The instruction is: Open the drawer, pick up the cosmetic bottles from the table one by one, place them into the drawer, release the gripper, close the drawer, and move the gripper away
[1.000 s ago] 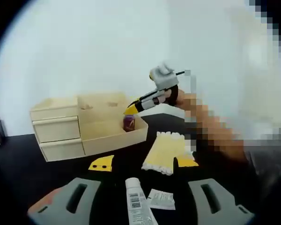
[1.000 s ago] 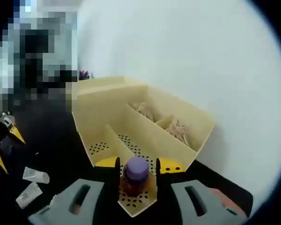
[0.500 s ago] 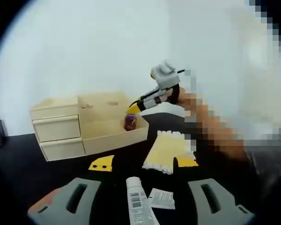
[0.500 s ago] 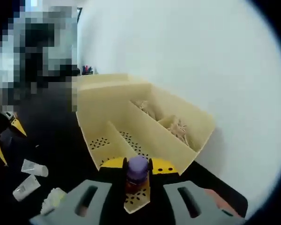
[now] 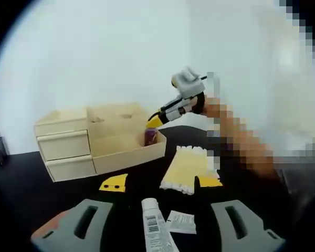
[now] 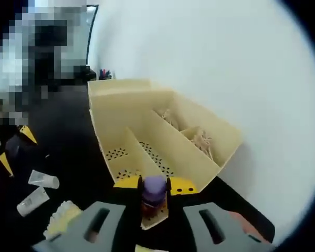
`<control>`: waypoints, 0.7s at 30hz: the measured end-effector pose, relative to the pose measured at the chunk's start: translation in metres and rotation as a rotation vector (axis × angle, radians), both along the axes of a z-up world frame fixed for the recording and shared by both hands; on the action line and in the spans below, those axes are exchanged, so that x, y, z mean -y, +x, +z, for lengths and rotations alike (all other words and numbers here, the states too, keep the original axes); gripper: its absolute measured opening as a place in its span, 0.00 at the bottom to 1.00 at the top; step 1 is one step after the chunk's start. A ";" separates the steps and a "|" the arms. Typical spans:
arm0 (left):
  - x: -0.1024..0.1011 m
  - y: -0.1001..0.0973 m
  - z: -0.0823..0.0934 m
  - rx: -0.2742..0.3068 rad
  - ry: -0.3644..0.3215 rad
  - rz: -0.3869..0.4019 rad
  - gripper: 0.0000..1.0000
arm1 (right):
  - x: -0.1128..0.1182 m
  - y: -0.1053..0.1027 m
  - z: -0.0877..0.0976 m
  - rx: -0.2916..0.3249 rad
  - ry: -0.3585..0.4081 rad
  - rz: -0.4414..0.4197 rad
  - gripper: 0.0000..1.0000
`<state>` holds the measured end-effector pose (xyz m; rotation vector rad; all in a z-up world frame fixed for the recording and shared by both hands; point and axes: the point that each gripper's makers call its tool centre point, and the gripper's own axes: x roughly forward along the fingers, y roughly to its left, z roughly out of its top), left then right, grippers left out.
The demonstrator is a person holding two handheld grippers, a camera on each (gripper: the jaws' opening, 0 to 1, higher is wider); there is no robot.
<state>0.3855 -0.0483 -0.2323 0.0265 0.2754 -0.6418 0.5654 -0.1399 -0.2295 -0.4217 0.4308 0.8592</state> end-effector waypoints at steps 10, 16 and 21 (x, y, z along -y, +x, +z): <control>-0.001 0.001 0.000 0.000 0.003 0.001 0.43 | -0.002 0.000 0.007 0.066 0.034 0.055 0.23; -0.008 0.001 0.002 0.007 0.005 0.024 0.43 | -0.010 -0.010 0.042 0.146 0.089 0.078 0.28; -0.016 -0.003 0.016 0.042 -0.021 0.034 0.44 | -0.020 -0.033 0.044 0.191 0.043 0.134 0.32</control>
